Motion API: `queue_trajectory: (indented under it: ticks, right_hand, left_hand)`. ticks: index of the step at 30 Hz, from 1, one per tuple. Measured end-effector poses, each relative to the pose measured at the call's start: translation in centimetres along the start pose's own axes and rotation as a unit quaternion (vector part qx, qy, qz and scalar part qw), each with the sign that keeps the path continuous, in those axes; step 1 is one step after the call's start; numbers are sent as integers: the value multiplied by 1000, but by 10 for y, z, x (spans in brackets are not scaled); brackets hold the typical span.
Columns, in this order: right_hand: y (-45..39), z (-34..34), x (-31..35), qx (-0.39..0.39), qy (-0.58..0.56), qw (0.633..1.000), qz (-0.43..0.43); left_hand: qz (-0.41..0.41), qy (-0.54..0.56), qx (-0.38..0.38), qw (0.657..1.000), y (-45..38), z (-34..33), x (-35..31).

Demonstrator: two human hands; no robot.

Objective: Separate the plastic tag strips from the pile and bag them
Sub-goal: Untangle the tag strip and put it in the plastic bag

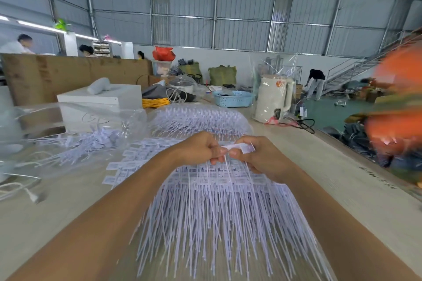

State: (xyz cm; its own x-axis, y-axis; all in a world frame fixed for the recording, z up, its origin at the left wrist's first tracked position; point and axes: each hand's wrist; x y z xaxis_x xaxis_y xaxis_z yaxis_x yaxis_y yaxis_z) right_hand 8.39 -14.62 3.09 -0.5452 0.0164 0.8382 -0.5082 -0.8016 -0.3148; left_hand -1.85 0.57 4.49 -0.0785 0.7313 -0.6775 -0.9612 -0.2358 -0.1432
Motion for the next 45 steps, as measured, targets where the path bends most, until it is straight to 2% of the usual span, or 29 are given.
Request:
queue_trajectory:
  ticks: [5,8,10,13,15,18,22,24,27,28,32,34,37,41,45]
  right_hand:
    - [-2,-3,-2,-36,29,998,30]
    - [-5,-8,-4,-84,61,991,79]
    - [-4,-11,-7,-126,100,977,139]
    - [-5,-10,-14,-169,202,935,240]
    - [-8,-10,-15,-176,212,926,257]
    - [-12,-13,-18,-164,181,946,214]
    - [-15,13,-29,-232,103,967,12]
    - [-13,17,-25,-193,29,980,-21]
    - [-14,4,-9,-104,-146,983,-26]
    - [-13,0,-4,-87,-160,983,-20]
    - [-15,-3,0,-67,-112,991,-26]
    - [-16,-10,2,-35,-109,992,-45]
    - [-17,-22,3,-1,-36,998,-45]
    - [-16,-22,0,1,-32,998,-47]
    - [-15,-19,-3,-41,-73,996,-25]
  left_hand:
    - [12,17,-27,999,-1,-3,-4]
    - [31,86,-39,995,-3,-5,-5]
    - [48,131,-36,990,-5,-2,-7]
    - [74,183,-4,980,-5,2,-10]
    - [83,196,6,977,-3,5,-12]
    - [77,180,8,981,-1,5,-15]
    - [61,149,46,986,9,13,-15]
    - [50,107,44,992,15,17,-13]
    - [50,46,45,997,15,10,-12]
    - [54,42,49,996,14,8,-12]
    - [36,-24,68,997,13,7,-11]
    - [21,-51,59,997,13,8,-10]
    - [-7,-72,40,997,12,7,-7]
    - [-13,-30,5,999,13,10,1]
    - [-5,-65,-13,998,12,18,9]
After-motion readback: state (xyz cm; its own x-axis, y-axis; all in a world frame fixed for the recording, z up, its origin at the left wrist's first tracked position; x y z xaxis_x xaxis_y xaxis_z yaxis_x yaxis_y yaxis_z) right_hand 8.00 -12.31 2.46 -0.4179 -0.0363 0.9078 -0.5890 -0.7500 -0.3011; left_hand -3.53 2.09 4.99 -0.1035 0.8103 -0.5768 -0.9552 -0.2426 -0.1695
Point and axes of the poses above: each hand's wrist, its own y-axis away from the middle knuckle, its own z-axis out of the back of the hand, x = y × z, and after that the axes turned 2 degrees about y, right-handed
